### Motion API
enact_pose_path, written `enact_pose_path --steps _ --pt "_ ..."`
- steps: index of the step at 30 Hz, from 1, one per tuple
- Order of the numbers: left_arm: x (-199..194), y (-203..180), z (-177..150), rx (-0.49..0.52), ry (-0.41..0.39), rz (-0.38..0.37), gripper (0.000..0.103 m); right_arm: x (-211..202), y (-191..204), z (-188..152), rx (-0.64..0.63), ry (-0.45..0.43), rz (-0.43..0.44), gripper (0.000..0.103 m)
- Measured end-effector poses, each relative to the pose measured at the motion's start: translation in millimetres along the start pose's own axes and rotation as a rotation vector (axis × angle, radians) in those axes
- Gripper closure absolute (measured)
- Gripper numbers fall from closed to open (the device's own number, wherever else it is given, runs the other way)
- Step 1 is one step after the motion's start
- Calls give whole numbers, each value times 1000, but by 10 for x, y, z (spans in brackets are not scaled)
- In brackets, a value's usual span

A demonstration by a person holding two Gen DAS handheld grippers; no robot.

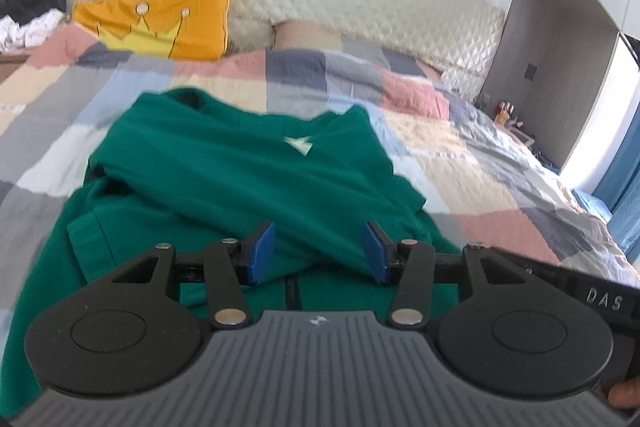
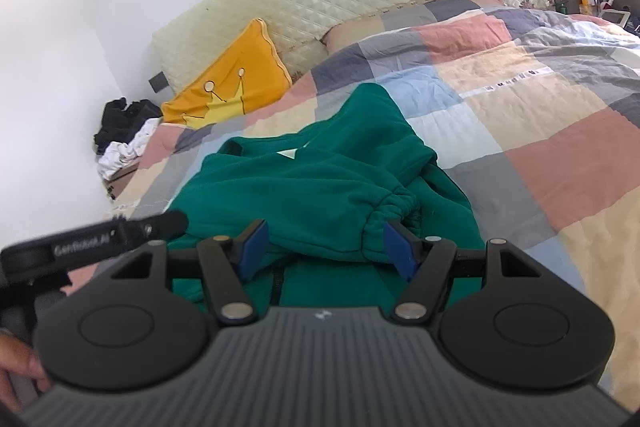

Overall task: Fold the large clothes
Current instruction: 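Lift the open left gripper back from the crossed sleeves, then grasp the hoodie side edge with both grippers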

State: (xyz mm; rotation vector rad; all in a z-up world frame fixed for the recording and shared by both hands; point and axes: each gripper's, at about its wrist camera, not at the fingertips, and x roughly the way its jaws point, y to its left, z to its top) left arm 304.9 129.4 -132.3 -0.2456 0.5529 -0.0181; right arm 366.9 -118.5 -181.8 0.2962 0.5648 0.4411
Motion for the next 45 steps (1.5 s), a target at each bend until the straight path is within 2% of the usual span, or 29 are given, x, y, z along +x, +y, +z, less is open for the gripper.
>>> enact_pose_path --steps 9,19,30,33,39,40,43,45 --pt "60 150 9 50 -4 34 48 126 189 -40 -105 8 -59 36" --pt "60 101 -40 81 13 27 48 147 146 -123 -106 50 -129 36" --pt "-264 -63 -268 153 -5 60 48 -369 27 -196 -37 60 -143 36" --pt "-396 -40 -311 142 -10 79 48 -540 -14 -252 -26 57 -138 36" --pt "-614 40 -492 129 20 113 44 -641 -86 -341 -4 69 -134 36" --pt "-627 43 -499 122 30 113 41 -635 -102 -341 2 70 -128 36" --pt "-640 80 -455 95 62 87 36 -589 -185 -352 17 89 -127 36" --pt "-658 85 -388 118 72 112 33 -518 -273 -361 27 129 -138 36"
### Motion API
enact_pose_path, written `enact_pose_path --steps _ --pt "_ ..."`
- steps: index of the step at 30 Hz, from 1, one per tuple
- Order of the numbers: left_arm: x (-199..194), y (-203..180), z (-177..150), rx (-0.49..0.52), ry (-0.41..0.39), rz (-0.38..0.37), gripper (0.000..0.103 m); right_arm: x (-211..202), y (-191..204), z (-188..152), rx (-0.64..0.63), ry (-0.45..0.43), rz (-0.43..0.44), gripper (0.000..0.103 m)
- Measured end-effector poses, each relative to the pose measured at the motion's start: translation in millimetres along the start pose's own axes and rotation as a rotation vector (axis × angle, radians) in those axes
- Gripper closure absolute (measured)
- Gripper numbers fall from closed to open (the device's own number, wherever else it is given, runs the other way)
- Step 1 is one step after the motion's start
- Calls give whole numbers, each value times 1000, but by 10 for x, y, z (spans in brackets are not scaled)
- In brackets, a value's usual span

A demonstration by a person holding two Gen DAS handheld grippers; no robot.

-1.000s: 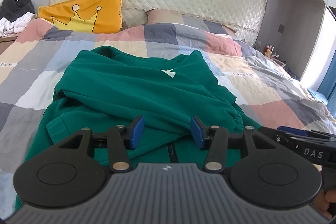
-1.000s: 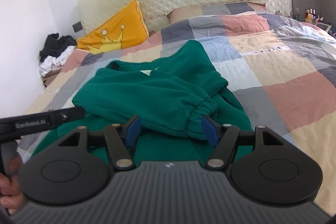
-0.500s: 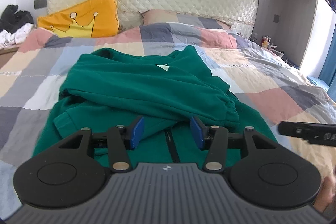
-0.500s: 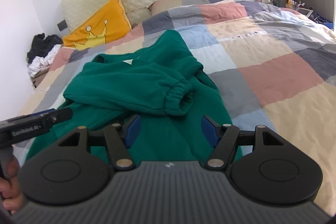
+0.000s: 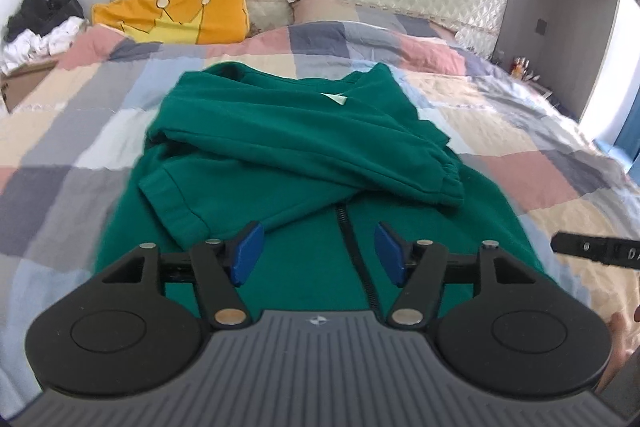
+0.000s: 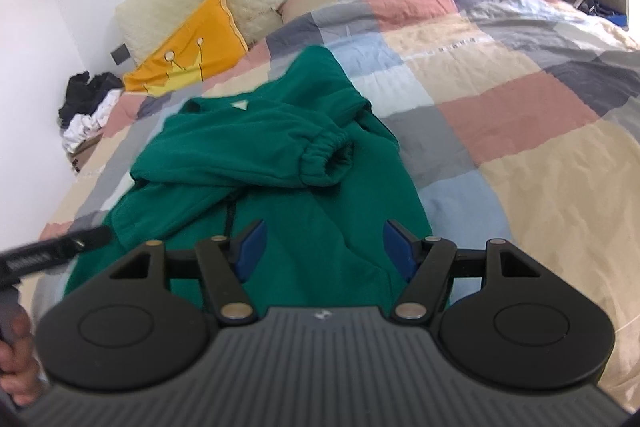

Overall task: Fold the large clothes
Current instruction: 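Grasp the hoodie side edge with both grippers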

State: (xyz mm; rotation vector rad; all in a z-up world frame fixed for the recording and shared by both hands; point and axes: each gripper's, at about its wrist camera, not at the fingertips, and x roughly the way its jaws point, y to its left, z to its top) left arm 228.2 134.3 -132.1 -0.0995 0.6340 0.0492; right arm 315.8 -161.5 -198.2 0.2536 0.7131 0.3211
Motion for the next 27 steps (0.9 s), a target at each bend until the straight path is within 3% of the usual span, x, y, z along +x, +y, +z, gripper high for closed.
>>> enact_pose_path --steps 4,9,14,17,21,27 --pt "-58 148 138 21 45 38 26 146 -190 -8 84 79 -19 36" --pt "-145 550 313 -18 129 84 19 206 -234 -53 113 108 -38 36" --pt "-194 1170 321 -127 243 104 16 263 -345 -74 170 141 -33 21" --pt "-190 1583 210 -240 296 87 16 314 -419 -88 228 165 -27 10" --pt "-145 2018 16 -376 359 26 16 423 -579 -129 348 207 -33 10" --pt "24 2382 -304 -469 396 -28 16 519 -781 -233 505 263 -45 10"
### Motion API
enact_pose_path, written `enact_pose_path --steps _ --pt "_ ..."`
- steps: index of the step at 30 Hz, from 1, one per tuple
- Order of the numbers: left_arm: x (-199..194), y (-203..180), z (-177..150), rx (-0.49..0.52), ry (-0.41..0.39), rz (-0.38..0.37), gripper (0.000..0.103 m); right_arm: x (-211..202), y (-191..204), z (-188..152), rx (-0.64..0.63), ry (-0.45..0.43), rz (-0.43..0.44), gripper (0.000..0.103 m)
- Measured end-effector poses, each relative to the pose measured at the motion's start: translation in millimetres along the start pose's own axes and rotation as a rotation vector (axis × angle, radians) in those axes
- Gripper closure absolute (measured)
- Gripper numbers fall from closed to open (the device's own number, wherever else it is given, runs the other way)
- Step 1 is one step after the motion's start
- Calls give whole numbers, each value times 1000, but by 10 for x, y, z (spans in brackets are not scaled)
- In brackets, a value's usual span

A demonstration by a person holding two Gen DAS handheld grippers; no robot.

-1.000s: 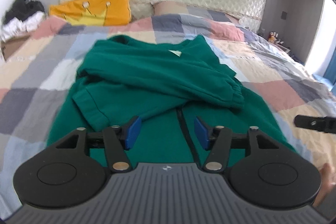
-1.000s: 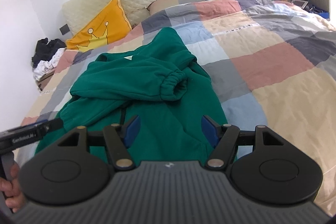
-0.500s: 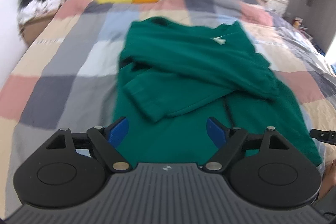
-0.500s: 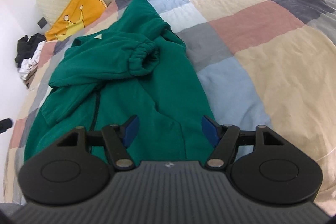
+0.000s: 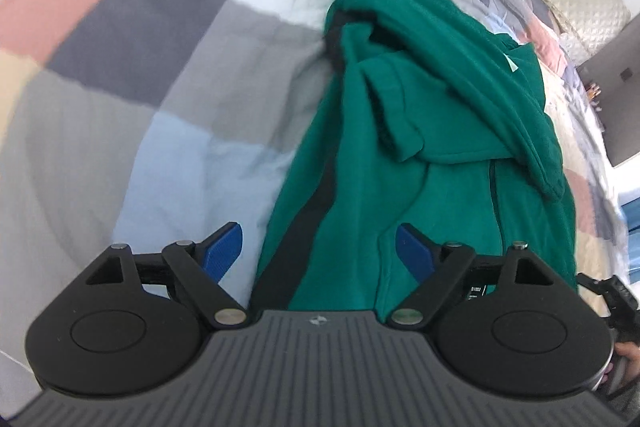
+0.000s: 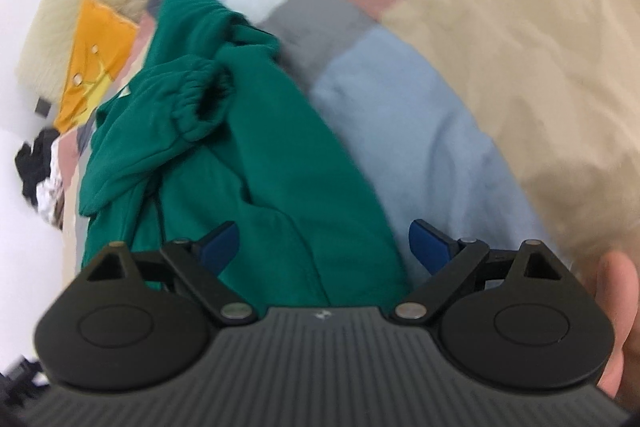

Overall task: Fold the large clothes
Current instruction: 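Grasp the hoodie side edge with both grippers, then lift the gripped side edge with both grippers and fold it over the hoodie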

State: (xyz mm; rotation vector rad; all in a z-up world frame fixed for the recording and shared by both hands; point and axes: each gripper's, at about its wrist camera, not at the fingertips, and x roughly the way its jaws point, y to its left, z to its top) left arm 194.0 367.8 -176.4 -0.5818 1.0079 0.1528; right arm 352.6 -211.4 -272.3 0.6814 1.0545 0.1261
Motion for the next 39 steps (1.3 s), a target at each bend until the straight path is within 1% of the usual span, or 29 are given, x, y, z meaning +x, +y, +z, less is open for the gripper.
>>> enact_pose_path --steps 2,4,7,9,10,13,14,18,21,24,27,29,30,32,33,34,35,36,37,38,39 --pt "116 122 -26 -40 27 -44 16 23 -27 -10 33 18 -11 10" --pt "214 224 -50 -64 54 -99 16 52 -65 -24 76 43 4 9" --pt "358 264 -88 -76 83 -123 16 73 -92 -54 116 79 40 7" --pt "435 286 -104 -89 97 -164 16 59 -70 -70 121 84 61 7" --pt "460 284 -112 -85 97 -173 16 46 -55 -78 125 87 78 7" --pt "525 219 -103 -43 118 -175 16 16 -14 -104 131 106 170 7" --pt "544 205 -100 -37 125 -176 16 0 5 -116 125 110 191 7" --pt "602 182 -82 -19 149 -140 16 -68 18 -136 125 110 259 7" --pt "653 151 -111 -1 168 -95 16 -63 21 -126 118 104 236 7" --pt "675 155 -120 -8 177 -101 15 -39 -2 -142 120 95 175 8" --pt "771 94 -125 37 231 -69 14 3 -1 -161 102 110 159 14" --pt "799 0 -107 72 243 -56 14 53 5 -193 92 124 117 19" --pt "801 -6 -120 96 251 -46 14 90 20 -207 79 138 93 23" --pt "830 -85 -125 140 267 -26 16 115 62 -237 40 147 69 25" --pt "845 -127 -126 160 275 -12 21 115 75 -243 30 152 71 25" --pt "869 -163 -131 181 282 -2 31 115 78 -248 31 159 86 27" --pt "888 -215 -147 213 294 7 34 114 76 -255 37 168 111 29" --pt "900 -256 -153 242 296 27 39 113 78 -266 36 175 129 35" --pt "902 -310 -158 268 295 43 43 115 94 -279 26 185 144 48" --pt "899 -344 -165 288 294 53 52 114 113 -294 21 195 164 59" --pt "885 -390 -173 309 285 69 64 112 130 -307 20 209 186 78"
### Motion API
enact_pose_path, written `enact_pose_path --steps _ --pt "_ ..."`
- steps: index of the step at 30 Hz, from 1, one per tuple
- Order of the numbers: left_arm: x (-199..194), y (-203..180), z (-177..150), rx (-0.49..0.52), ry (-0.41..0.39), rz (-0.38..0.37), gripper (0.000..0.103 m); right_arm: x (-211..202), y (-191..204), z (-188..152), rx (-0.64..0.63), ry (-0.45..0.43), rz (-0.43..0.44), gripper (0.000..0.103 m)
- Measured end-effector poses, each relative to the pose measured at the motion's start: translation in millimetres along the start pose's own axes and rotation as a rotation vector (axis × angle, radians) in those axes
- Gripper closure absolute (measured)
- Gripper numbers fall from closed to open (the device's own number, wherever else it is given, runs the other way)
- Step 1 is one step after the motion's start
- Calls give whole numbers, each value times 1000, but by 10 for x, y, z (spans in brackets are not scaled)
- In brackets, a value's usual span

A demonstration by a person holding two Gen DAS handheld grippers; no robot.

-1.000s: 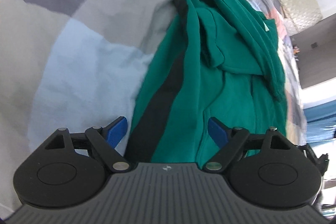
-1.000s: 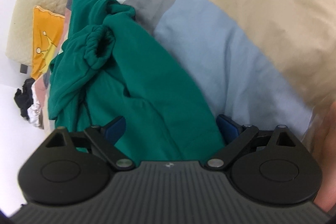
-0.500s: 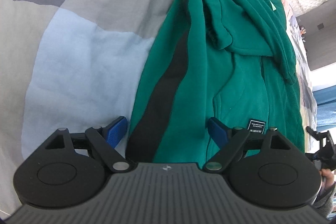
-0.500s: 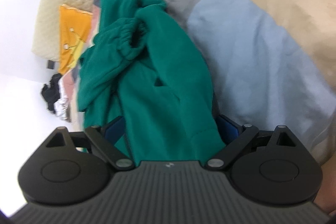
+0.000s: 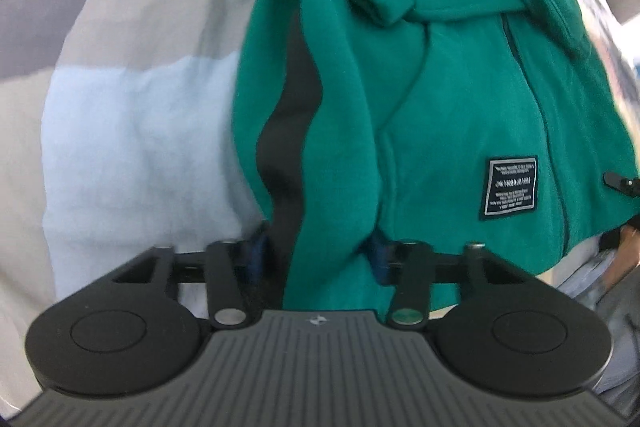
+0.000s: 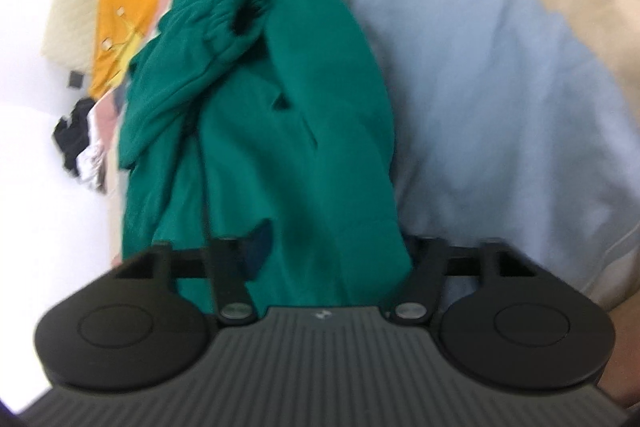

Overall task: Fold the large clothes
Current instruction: 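Lift the gripped side edge with both grippers and fold it over the hoodie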

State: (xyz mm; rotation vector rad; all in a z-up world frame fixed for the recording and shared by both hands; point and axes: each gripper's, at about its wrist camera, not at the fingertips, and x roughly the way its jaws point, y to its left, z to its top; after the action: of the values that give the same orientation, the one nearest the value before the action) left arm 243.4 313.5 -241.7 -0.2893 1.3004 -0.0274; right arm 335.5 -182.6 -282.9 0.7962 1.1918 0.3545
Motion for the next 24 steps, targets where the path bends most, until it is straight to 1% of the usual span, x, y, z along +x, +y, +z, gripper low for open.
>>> enact_pose_path --steps 1,2,4,6,8,10,13,14,16,19,20,21,24 --pt "-23 -35 -6 9 -10 11 76 -12 19 -13 -2 3 23 79" --pt "-49 -97 2 12 -27 14 79 -43 55 -20 -18 -4 39 79" --pt "-172 -99 -27 -37 -73 -2 84 -125 115 -14 -45 -22 68 81" --pt "-341 -85 -58 -94 -143 -23 85 -217 137 25 -41 -29 119 82" --pt "-553 -31 -117 -173 -223 -68 85 -341 146 66 -37 -40 163 83" --pt "-788 62 -201 -277 -318 -161 86 -490 157 141 -32 -57 202 84" --pt "-1040 148 -340 -388 -430 -278 86 -658 237 250 -33 -85 254 84" --pt "-1092 167 -381 -429 -462 -322 86 -734 277 292 -39 -97 269 84" --pt "-1175 193 -464 -483 -496 -394 86 -867 394 359 -55 -121 295 85" --pt "-1286 164 -554 -518 -543 -448 87 -1103 540 436 -84 -153 322 85" --pt "-1344 177 -616 -529 -554 -465 87 -1186 575 448 -94 -164 327 85" --pt "-1392 168 -704 -558 -585 -476 87 -1254 608 449 -106 -170 331 85" --pt "-1626 71 -942 -572 -649 -481 87 -1522 666 365 -149 -185 352 85"
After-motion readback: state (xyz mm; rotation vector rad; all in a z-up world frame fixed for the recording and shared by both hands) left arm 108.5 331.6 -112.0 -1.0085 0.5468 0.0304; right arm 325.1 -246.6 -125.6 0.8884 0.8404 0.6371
